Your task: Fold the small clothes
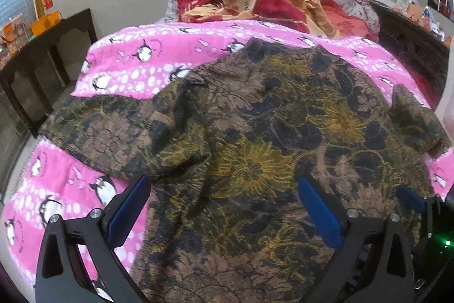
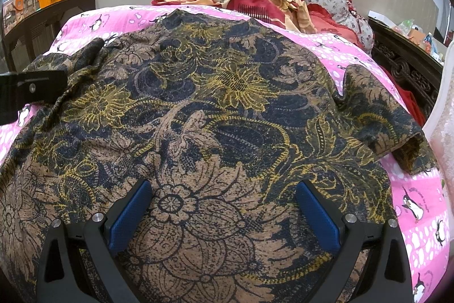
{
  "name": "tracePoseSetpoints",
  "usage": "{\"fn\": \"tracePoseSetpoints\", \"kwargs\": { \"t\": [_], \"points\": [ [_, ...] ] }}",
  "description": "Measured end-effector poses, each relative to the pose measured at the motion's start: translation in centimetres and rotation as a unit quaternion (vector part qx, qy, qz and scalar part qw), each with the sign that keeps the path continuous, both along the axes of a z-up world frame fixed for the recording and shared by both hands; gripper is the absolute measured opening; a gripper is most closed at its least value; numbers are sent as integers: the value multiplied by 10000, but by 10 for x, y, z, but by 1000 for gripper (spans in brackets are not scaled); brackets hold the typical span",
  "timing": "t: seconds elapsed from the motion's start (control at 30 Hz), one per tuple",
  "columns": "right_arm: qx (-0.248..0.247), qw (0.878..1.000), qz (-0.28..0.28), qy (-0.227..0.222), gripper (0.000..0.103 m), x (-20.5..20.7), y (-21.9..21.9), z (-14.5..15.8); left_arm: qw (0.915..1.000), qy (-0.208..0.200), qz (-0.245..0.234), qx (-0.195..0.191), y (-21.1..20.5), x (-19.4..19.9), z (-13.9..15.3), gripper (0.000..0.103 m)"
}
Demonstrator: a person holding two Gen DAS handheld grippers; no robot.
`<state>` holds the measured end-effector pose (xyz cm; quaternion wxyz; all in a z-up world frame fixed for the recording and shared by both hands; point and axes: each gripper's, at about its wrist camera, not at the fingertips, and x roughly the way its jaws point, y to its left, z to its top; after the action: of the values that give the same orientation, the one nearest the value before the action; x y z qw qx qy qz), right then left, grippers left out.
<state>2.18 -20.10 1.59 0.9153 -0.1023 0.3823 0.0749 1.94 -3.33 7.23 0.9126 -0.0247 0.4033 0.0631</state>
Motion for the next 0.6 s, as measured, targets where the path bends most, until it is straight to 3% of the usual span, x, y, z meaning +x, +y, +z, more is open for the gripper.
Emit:
{"fn": "tracePoseSetpoints", "kwargs": {
  "t": [0.1,0.33,0.5,0.6],
  "points": [
    [18,10000,-79,19,103,-1,-3,4,9998,63,-62,-158,0,-1,-2,103],
    [509,9972,-493,228,103,6,-42,19,9998,144,-77,-76,0,-1,-5,103],
    [197,9990,-349,178,103,19,-55,25,9996,288,-7,-13,1,7,-15,103],
    [55,9994,-219,264,103,29,-61,13,9992,389,-45,-10,2,16,-31,103]
  ]
}}
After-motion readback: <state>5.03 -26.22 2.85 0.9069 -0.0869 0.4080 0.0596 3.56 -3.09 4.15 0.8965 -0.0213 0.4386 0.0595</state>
